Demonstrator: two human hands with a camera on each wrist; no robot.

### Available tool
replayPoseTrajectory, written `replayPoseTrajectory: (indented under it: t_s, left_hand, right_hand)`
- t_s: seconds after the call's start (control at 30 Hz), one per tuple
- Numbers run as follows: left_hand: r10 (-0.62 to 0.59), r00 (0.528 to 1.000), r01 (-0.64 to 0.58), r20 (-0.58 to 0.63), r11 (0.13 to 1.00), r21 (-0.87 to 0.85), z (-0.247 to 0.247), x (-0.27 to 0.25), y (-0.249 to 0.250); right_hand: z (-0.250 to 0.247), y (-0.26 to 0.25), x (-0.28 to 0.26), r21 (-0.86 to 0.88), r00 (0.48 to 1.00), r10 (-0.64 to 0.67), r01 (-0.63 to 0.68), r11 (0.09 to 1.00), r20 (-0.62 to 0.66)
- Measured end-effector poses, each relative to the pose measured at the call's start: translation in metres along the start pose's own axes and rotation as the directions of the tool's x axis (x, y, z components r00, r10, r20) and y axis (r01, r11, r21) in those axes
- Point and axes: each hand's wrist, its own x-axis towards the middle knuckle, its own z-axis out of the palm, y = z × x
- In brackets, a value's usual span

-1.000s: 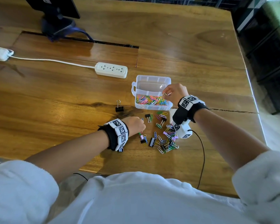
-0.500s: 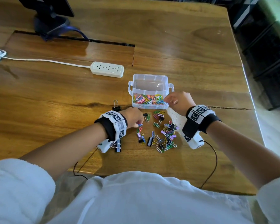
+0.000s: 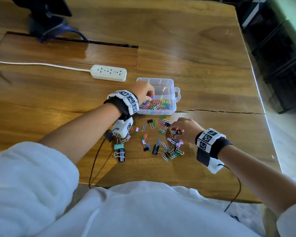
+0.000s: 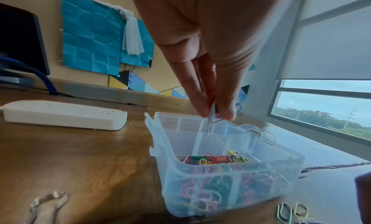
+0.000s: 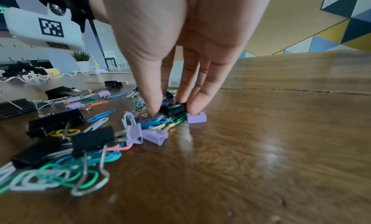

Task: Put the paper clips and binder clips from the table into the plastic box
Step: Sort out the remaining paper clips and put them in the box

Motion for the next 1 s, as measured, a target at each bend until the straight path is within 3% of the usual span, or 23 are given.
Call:
replayPoseTrajectory:
  t_s: [0.37,0.67,0.83,1.0]
  left_hand:
    - [-0.086,0.995,0.087,0.041,0.995,-0.039,0.028,0.001,-0.009]
    - [0.019,1.000,-0.019,-0.001,0.999,0.047,0.034,-0.016,-0.009]
    - [0.147,0.977,-0.161,0.156,0.984,0.080,0.050,-0.038,0.001]
    - [0.105,0.943,-0.144,0.317,0.984,0.103,0.068,-0.051,0.005]
  right_hand:
    - [-0.004,-0.006,0.004,-0.029,1.000,0.014,-0.015,0.999,-0.025]
    - [-0.011,-0.003,0.000,0.073,0.994,0.082,-0.077,0.994,-0.068]
    - [-0.007,0.005,0.001,0.191,0.986,0.119,-0.095,0.977,-0.117]
    - [-0.004,0.007,0.002,0.222,0.980,0.153,-0.123,0.967,-0.124]
